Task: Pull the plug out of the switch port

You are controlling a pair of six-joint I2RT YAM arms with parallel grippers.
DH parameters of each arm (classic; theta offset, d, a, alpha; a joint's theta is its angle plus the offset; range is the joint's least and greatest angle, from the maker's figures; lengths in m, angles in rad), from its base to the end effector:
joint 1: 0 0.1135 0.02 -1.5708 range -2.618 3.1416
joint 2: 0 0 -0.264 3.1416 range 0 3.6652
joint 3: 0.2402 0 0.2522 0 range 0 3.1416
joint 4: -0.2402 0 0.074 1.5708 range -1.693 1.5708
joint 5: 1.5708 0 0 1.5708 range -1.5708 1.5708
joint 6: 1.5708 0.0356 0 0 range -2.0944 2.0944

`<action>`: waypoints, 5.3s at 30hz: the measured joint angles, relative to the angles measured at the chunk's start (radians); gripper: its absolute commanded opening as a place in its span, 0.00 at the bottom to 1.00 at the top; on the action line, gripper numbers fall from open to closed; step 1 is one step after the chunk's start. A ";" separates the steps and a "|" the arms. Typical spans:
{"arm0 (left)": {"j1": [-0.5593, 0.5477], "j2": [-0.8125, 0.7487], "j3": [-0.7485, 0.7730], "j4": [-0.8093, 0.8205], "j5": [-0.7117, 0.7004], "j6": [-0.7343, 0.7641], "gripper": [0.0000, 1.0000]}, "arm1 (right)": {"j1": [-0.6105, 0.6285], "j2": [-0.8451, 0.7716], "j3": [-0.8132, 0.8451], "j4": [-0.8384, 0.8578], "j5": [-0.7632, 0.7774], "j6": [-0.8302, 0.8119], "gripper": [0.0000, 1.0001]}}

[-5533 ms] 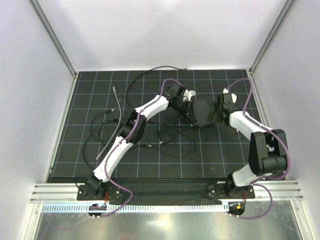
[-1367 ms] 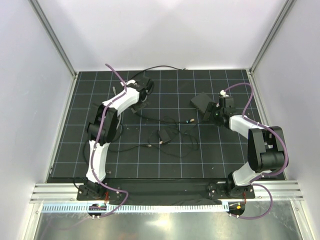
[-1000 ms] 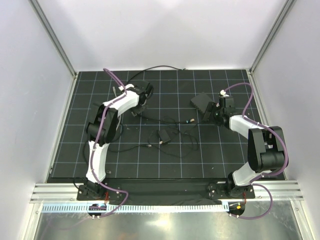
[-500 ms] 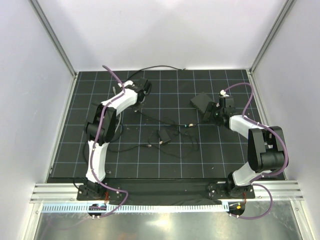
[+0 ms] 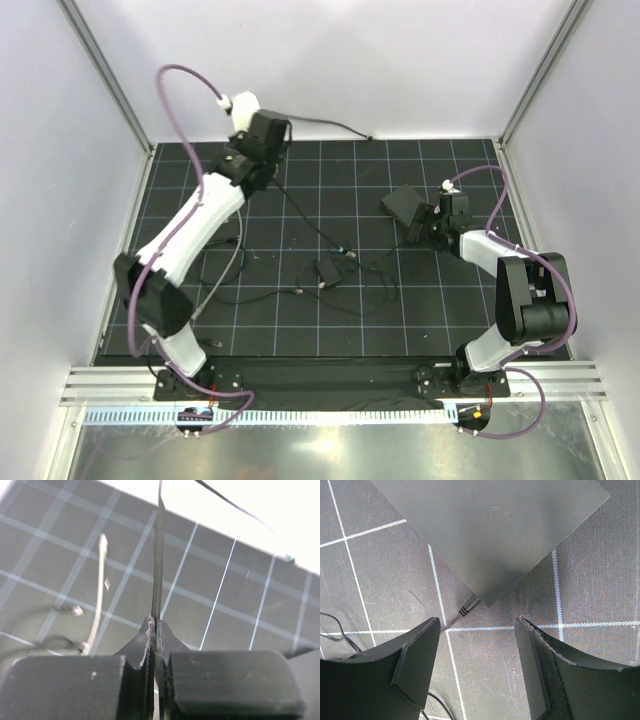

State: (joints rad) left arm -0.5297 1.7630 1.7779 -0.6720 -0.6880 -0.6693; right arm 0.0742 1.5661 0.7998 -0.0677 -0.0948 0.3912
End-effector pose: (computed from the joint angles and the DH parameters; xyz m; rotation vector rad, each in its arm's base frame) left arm 0.3521 -0.1800 0.3743 -0.4984 2.0013 0.0374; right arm 0.3093 0.0264 0.1698 0.3390 2.4023 0.3279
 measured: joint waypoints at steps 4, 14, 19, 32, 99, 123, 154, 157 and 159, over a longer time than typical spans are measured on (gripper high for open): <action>0.010 -0.129 0.011 0.013 -0.066 0.074 0.00 | 0.000 0.000 0.000 0.000 0.002 0.000 0.69; 0.113 -0.327 -0.164 -0.029 -0.151 0.114 0.00 | 0.000 0.000 0.000 0.000 0.000 0.000 0.69; 0.184 -0.366 -0.357 -0.050 -0.124 0.066 0.00 | 0.000 0.000 0.000 0.000 -0.002 0.000 0.69; 0.400 -0.333 -0.564 -0.080 0.013 -0.073 0.74 | 0.000 0.000 0.000 0.000 -0.004 0.000 0.70; -0.195 0.758 0.281 0.456 0.875 0.014 0.20 | -0.216 0.322 0.263 0.165 -0.105 0.112 0.67; -0.176 0.823 0.372 0.492 0.983 0.030 0.50 | -0.190 0.232 0.164 0.151 -0.167 0.121 0.67; -0.336 0.714 0.286 0.325 0.918 0.797 0.47 | -0.185 0.103 0.176 -0.047 -0.064 0.030 0.67; -0.354 0.714 0.298 0.317 0.884 0.827 0.40 | -0.178 0.090 0.176 -0.047 -0.064 0.031 0.67; -0.357 0.714 0.299 0.317 0.867 0.837 0.33 | -0.166 0.089 0.176 -0.047 -0.064 0.031 0.66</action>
State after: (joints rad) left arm -0.8864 2.4771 2.0773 -0.3546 0.1791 0.1677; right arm -0.0921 1.6554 0.9756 -0.1150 -0.1593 0.4217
